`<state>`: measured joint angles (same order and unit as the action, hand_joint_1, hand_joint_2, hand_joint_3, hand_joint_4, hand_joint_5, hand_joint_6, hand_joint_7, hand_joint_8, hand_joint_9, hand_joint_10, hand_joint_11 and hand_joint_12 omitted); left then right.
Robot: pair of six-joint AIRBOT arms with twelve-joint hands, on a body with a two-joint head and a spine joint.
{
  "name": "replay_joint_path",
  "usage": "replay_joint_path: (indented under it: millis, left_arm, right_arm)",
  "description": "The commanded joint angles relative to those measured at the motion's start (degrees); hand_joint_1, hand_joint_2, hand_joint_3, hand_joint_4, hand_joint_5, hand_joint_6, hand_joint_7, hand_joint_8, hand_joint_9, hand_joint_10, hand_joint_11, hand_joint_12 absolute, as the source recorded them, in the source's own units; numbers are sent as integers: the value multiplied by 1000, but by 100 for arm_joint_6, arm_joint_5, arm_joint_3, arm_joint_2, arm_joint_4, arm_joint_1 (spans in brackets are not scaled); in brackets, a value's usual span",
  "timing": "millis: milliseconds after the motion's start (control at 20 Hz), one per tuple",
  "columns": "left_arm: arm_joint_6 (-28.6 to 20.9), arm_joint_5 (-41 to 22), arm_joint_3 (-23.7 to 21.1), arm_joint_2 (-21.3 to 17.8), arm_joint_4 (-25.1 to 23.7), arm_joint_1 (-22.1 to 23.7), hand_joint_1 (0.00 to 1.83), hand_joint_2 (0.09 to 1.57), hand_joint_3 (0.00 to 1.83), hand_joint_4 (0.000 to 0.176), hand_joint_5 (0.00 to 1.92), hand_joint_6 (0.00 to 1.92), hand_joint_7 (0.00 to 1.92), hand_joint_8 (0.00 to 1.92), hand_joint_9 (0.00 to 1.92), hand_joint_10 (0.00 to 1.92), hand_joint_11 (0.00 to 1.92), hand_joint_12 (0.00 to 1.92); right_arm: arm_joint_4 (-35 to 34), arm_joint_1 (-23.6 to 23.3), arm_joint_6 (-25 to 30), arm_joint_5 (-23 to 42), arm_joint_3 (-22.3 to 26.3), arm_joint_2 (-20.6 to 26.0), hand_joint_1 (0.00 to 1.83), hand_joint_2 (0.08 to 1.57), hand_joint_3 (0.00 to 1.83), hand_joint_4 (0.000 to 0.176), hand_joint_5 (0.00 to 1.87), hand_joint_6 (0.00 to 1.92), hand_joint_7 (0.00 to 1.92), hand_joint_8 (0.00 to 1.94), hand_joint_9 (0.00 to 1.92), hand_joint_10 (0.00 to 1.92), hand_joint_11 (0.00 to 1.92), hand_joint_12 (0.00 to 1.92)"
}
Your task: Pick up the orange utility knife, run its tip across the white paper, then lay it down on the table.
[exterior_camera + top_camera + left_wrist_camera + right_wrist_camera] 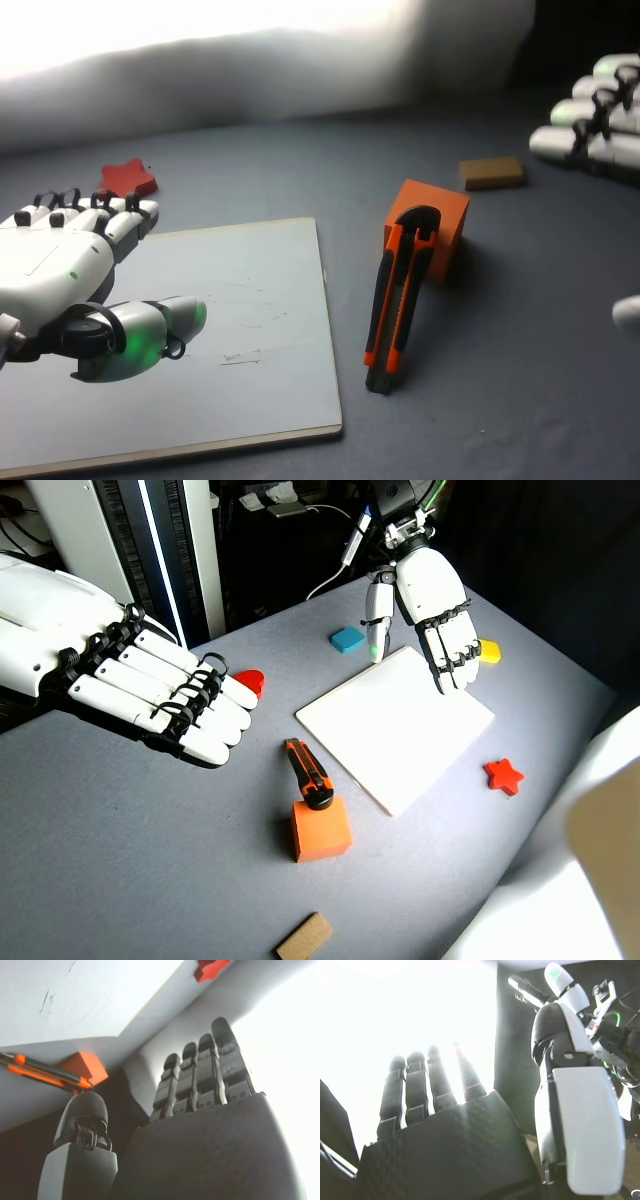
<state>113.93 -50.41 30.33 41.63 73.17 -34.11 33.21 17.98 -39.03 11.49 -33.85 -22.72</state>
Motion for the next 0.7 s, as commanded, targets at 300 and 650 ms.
replay_joint_path:
  millis: [300,650]
  left_arm:
    - [7,-181,72,-52,-336,98,14,1287,0,12,0,0,0,0,0,0,0,209]
    - [53,216,135,-78,-433,319,0,1284,0,5,0,0,0,0,0,0,0,284]
  right_arm:
    - [1416,159,1758,1266,-299,-387,1034,1016,0,0,0,0,0,0,0,0,0,0]
    - [4192,-279,4003,510,-958,-1324,1095,986,0,0,0,0,0,0,0,0,0,0]
